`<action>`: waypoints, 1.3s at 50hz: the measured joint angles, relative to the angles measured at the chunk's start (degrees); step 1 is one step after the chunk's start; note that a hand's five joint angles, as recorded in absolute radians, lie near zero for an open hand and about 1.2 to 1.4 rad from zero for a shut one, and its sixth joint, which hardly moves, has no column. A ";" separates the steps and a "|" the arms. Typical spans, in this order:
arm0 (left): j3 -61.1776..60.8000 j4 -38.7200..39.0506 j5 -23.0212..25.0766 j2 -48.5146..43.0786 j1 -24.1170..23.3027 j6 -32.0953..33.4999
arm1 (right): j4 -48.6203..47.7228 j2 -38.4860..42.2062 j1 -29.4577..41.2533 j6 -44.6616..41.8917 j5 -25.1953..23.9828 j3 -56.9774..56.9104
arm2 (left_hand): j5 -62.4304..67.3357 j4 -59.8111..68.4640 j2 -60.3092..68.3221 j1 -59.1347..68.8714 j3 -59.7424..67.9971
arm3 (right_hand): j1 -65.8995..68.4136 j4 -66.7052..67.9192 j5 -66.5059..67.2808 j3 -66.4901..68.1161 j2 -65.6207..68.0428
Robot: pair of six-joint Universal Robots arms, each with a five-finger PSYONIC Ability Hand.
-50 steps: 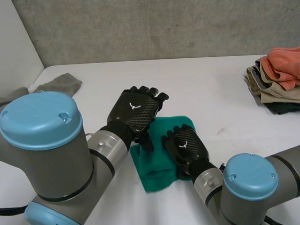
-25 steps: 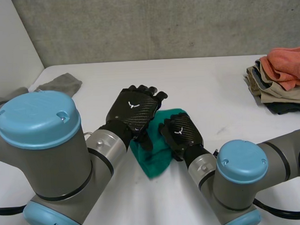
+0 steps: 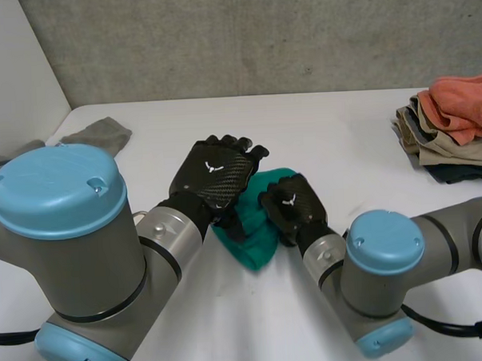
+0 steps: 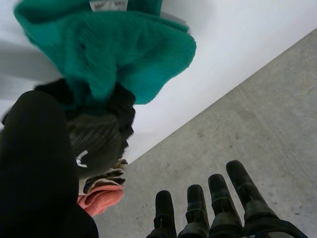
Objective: Fold the laundry.
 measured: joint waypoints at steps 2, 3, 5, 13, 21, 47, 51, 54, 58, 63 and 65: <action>0.02 0.02 0.00 0.22 0.07 0.01 | -0.12 -0.16 -0.74 -0.01 -0.49 -1.01 | 0.00 0.00 0.00 0.00 0.00 | 0.00 0.00 0.00 0.00 0.00; 0.03 0.04 0.00 0.36 0.10 0.01 | -0.21 -0.29 -1.18 0.00 -0.77 -1.60 | 0.00 0.00 0.00 0.00 0.00 | 0.00 0.00 0.00 0.00 0.00; 0.05 0.10 -0.02 0.78 0.17 0.01 | -0.39 -0.63 -2.34 0.05 -1.42 -2.92 | 0.00 0.00 0.00 0.00 0.00 | 0.00 0.00 0.00 0.00 0.00; 0.12 1.99 -0.08 3.32 0.31 -0.02 | -1.99 -4.32 -10.56 1.08 -7.27 -11.32 | 0.00 0.00 0.00 0.00 0.00 | 0.00 0.80 0.00 0.57 0.00; 0.48 3.84 -0.04 4.58 0.27 0.11 | -4.90 -5.97 -20.37 7.53 -12.15 -23.05 | 0.00 0.00 0.00 0.00 0.00 | 0.00 0.85 0.00 0.57 0.00; 0.45 4.69 0.10 1.67 -0.12 0.27 | -13.80 22.28 -55.38 24.98 -34.03 -41.19 | 0.00 0.00 0.00 0.00 0.00 | 0.00 0.88 1.73 0.98 0.25; 0.28 4.75 0.34 1.45 -0.15 0.27 | -14.75 23.90 -57.35 24.79 -37.04 -38.39 | 0.00 0.00 0.00 0.00 0.00 | 0.00 0.88 3.75 0.99 0.25; 0.26 4.75 0.77 1.58 -0.22 0.26 | -15.29 23.90 -57.83 24.66 -38.51 -36.70 | 0.00 0.00 0.00 0.00 0.00 | 0.00 0.89 4.73 0.99 0.25; 0.29 4.76 1.85 2.05 -0.64 0.26 | -15.43 22.01 -57.94 24.58 -39.41 -33.87 | 0.00 0.00 0.00 0.00 0.00 | -8.36 -14.34 -9.03 -12.87 -13.25; 0.28 4.74 3.33 2.68 -1.93 0.30 | -13.82 16.16 -57.71 24.55 -37.12 -29.93 | 0.00 0.00 0.00 0.00 0.00 | -39.22 -48.26 -40.98 -46.11 -46.15; 0.27 4.74 3.99 3.00 -2.40 0.33 | -12.64 13.47 -57.66 24.53 -35.76 -28.44 | 0.00 0.00 0.00 0.00 0.00 | -44.67 -54.16 -47.76 -52.07 -51.93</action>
